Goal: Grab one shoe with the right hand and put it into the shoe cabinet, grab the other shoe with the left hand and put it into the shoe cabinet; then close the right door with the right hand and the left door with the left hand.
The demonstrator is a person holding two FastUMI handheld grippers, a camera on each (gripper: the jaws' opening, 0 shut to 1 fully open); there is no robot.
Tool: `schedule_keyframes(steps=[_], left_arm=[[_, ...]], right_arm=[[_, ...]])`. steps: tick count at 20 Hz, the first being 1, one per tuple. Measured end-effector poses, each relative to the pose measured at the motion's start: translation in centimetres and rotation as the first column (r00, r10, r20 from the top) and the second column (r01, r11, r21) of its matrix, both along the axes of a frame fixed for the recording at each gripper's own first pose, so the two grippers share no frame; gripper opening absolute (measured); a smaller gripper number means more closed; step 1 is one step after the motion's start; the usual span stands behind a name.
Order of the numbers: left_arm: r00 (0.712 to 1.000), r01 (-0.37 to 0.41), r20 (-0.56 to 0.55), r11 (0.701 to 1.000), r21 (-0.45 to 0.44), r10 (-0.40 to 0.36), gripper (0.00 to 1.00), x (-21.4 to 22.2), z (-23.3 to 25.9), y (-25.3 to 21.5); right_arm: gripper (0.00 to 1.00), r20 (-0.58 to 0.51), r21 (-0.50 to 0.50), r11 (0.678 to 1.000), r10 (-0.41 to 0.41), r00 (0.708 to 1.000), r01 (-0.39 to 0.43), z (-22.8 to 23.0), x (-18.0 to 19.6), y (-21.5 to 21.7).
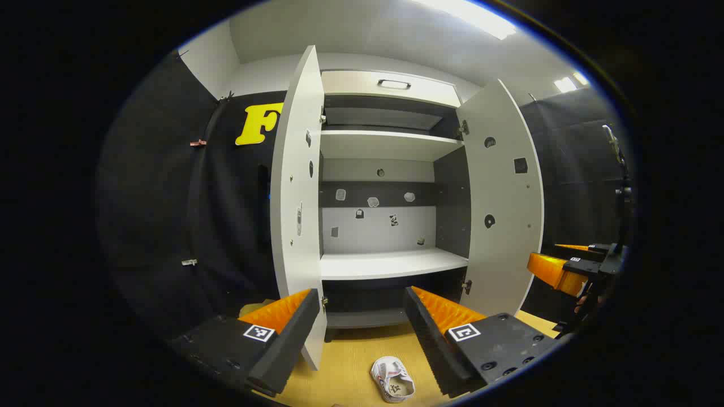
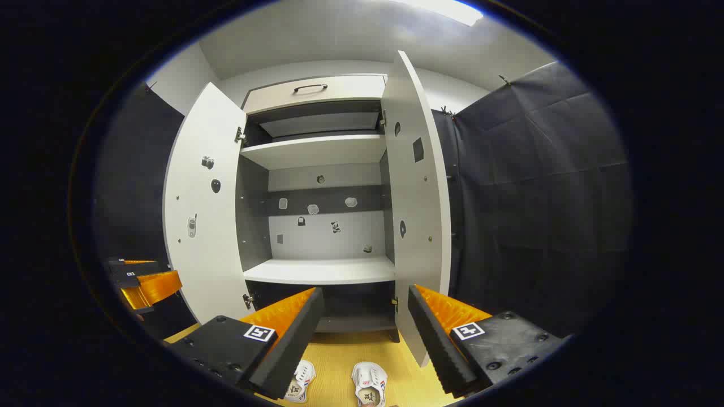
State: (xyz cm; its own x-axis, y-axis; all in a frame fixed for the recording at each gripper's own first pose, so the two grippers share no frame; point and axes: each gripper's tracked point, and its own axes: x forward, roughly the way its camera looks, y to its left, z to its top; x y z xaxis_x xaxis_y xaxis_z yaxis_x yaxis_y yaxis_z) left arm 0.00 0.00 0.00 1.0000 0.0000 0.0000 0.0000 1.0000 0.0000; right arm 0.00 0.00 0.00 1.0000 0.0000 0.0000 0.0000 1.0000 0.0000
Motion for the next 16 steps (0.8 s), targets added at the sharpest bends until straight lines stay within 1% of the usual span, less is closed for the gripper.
schedule_keyframes(steps=[5, 7, 10, 16], left_arm=[[1.000, 0.015, -0.002, 1.000, 0.005, -0.015, 0.95, 0.1, -0.2, -0.6], [1.000, 0.017, -0.003, 1.000, 0.003, -0.017, 0.95, 0.3, -0.4, -0.7], [1.000, 0.008, -0.012, 1.000, 0.017, -0.008, 0.95, 0.3, -0.8, -0.4], [1.000, 0.008, -0.018, 1.000, -0.004, -0.008, 0.95, 0.4, -1.3, 0.0]], right_arm=[[0.98, -0.045, -0.030, 0.999, -0.016, 0.999, 0.015, -1.9, 0.3, -0.2], [0.98, -0.070, -0.027, 1.000, -0.018, 0.997, 0.016, -3.0, 0.1, -0.2], [0.98, -0.079, -0.021, 1.000, -0.022, 0.997, 0.020, -3.3, -0.2, -0.3], [0.98, -0.098, -0.031, 0.999, -0.017, 0.995, 0.014, -4.0, 0.1, 0.4]])
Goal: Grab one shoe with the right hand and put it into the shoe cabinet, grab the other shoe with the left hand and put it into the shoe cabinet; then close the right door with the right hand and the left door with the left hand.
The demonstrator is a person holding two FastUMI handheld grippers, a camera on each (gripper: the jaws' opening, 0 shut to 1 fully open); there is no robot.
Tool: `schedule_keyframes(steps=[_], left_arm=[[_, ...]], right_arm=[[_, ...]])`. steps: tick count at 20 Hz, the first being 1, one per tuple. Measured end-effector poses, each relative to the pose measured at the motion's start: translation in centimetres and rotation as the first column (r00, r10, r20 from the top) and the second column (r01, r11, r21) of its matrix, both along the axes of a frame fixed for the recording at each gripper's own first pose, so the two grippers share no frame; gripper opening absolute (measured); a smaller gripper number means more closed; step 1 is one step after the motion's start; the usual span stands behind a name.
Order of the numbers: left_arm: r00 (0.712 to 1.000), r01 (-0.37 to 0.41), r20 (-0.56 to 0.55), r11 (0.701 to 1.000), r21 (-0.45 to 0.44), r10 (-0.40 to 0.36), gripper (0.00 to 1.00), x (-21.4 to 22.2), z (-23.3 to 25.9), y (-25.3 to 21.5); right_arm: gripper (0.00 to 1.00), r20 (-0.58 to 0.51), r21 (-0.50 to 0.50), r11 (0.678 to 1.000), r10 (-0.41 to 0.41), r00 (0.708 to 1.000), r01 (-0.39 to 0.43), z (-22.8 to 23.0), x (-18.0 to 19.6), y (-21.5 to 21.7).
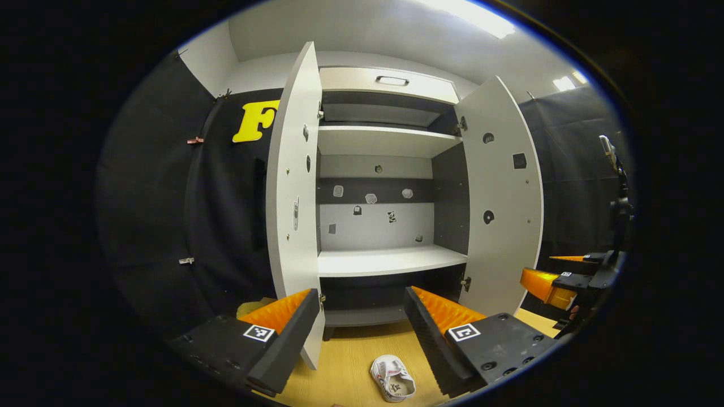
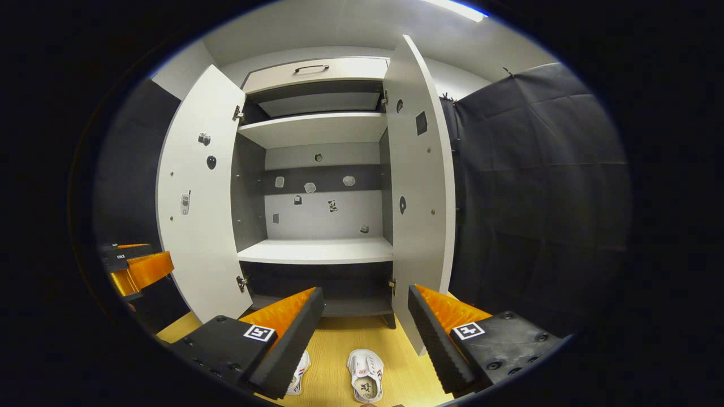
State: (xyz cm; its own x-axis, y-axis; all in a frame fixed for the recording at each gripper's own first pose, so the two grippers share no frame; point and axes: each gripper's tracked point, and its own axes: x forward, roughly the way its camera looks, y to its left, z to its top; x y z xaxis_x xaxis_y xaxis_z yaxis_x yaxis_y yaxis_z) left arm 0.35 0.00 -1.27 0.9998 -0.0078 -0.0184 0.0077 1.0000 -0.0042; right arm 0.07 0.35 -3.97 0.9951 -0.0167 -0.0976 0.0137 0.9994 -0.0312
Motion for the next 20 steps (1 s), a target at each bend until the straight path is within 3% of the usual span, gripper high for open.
schedule_keyframes(steps=[11, 20], left_arm=[[1.000, 0.007, -0.006, 1.000, -0.014, -0.007, 0.95, -0.1, -1.1, 0.7], [0.998, 0.006, -0.057, 1.000, -0.028, -0.008, 0.95, -1.1, -4.1, 1.6]], right_arm=[[0.98, -0.089, -0.005, 0.999, 0.037, 0.995, -0.038, -2.2, 0.4, 1.1], [0.98, -0.284, -0.022, 0.997, 0.069, 0.956, -0.078, -11.1, -0.4, 1.8]])
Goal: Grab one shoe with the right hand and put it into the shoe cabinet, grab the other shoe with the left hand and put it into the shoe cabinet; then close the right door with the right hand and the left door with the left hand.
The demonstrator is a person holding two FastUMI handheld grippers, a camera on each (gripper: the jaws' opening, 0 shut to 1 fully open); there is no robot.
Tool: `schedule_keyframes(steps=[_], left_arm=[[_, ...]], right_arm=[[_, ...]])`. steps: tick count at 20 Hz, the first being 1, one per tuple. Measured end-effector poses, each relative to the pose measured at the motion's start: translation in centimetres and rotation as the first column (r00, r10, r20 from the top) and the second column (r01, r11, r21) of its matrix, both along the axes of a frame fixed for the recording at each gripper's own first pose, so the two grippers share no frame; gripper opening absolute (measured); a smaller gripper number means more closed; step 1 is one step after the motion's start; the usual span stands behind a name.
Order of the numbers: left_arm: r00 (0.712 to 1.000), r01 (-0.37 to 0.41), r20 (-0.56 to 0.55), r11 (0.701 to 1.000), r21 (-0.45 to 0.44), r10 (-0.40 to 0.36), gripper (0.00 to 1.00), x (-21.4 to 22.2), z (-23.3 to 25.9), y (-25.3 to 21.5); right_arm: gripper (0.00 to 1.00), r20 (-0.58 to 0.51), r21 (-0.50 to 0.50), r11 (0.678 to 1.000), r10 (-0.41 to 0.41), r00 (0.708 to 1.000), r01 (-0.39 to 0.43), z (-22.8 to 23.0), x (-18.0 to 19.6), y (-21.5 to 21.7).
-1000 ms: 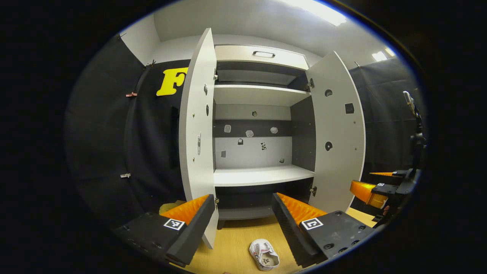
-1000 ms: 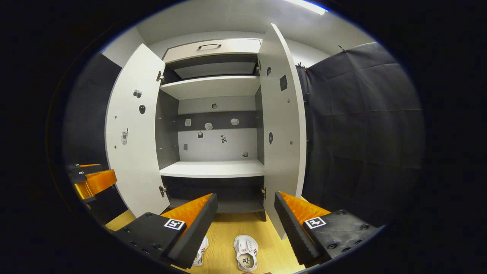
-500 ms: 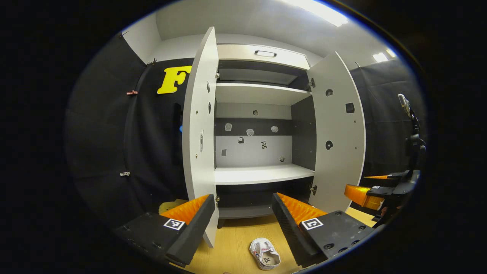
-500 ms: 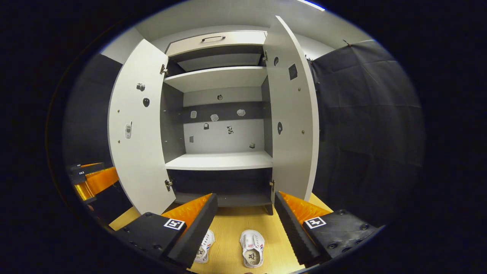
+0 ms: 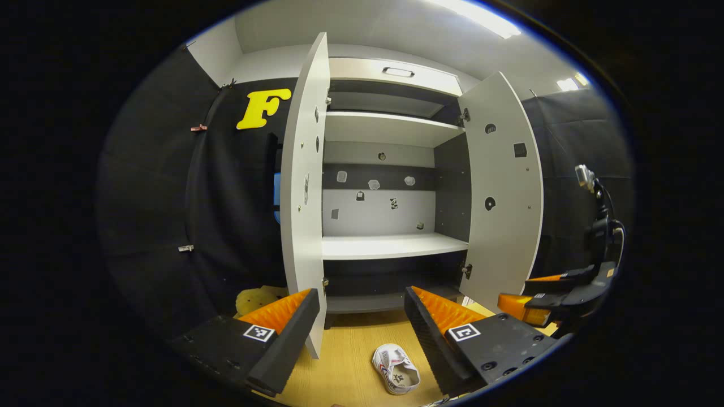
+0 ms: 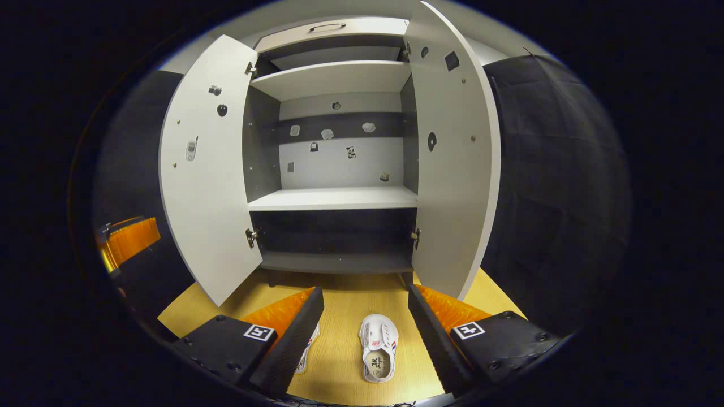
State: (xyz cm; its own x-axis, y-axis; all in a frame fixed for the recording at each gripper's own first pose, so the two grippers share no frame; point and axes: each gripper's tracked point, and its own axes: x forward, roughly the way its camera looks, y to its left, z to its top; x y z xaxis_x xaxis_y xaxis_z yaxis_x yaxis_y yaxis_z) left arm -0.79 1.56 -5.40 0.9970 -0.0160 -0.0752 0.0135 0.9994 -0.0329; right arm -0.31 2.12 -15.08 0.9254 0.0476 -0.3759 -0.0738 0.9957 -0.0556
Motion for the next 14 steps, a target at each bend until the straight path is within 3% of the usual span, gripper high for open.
schedule_keyframes(steps=[7, 14], left_arm=[[0.998, -0.027, -0.061, 1.000, -0.003, 0.027, 0.95, -0.9, -2.3, 1.3], [0.992, -0.032, -0.123, 0.999, 0.006, 0.033, 0.95, -1.4, -4.0, 1.7]], right_arm=[[0.98, -0.193, 0.048, 0.999, 0.014, 0.981, -0.004, -8.8, -1.5, 0.1], [0.99, -0.387, 0.100, 0.995, 0.011, 0.922, 0.030, -17.7, -1.9, 0.6]])
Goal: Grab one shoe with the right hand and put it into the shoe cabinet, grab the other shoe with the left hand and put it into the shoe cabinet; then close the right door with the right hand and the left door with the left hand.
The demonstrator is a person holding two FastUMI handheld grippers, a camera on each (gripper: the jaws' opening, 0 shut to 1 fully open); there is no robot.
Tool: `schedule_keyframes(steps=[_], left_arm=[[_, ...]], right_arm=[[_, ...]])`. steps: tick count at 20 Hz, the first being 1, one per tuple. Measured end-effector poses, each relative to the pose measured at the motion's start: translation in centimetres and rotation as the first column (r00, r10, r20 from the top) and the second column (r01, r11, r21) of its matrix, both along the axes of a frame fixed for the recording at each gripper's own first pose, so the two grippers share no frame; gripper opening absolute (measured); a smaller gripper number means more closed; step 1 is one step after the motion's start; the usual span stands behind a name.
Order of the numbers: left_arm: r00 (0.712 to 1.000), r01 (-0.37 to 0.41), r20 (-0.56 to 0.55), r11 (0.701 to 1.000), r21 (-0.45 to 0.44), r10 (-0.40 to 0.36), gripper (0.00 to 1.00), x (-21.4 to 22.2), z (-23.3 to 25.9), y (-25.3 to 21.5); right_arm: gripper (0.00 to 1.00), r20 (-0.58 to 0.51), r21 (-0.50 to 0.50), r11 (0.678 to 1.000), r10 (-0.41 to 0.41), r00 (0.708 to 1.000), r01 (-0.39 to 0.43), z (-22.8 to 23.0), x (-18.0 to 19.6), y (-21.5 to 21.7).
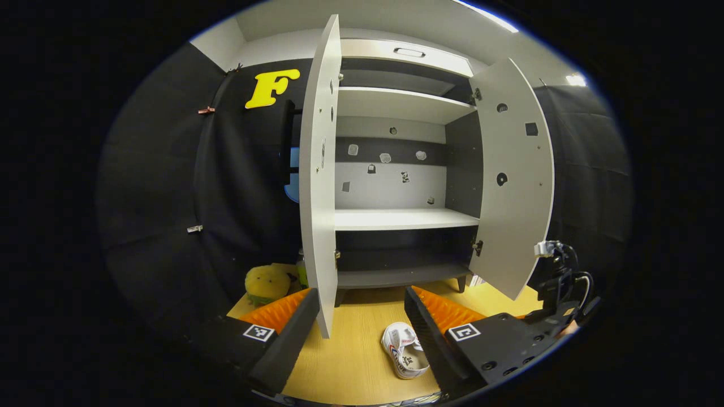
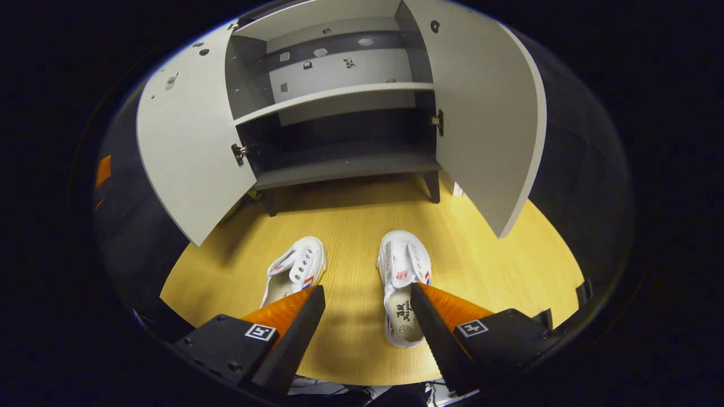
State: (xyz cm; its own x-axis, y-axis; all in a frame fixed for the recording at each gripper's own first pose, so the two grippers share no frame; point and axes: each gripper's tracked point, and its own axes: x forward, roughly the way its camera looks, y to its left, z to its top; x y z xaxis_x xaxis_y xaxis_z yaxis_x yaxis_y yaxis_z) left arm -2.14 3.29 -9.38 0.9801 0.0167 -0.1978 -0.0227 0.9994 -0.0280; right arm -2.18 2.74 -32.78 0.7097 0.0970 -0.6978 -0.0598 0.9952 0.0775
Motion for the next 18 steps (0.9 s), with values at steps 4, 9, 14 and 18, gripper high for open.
schedule_keyframes(steps=[4, 9, 14, 18], left_arm=[[1.000, 0.003, -0.022, 1.000, 0.003, -0.003, 0.95, 0.0, -0.6, -0.4], [0.998, 0.003, -0.063, 1.000, -0.013, -0.004, 0.95, 0.1, -2.2, -1.1], [0.994, 0.001, -0.112, 1.000, -0.020, -0.003, 0.95, 0.7, -4.0, -1.8], [0.993, -0.012, -0.114, 1.000, -0.027, 0.009, 0.95, 1.1, -4.1, -1.9]], right_arm=[[0.99, -0.058, -0.018, 1.000, 0.015, 0.998, -0.017, -3.5, 0.3, -0.2], [0.99, -0.135, -0.012, 1.000, -0.002, 0.991, 0.001, -7.6, 0.7, 0.0], [0.99, -0.101, -0.037, 0.999, -0.019, 0.995, 0.016, -9.9, 3.3, -0.2], [0.97, -0.052, -0.068, 0.997, -0.031, 0.998, 0.028, -10.6, 5.5, 0.0]])
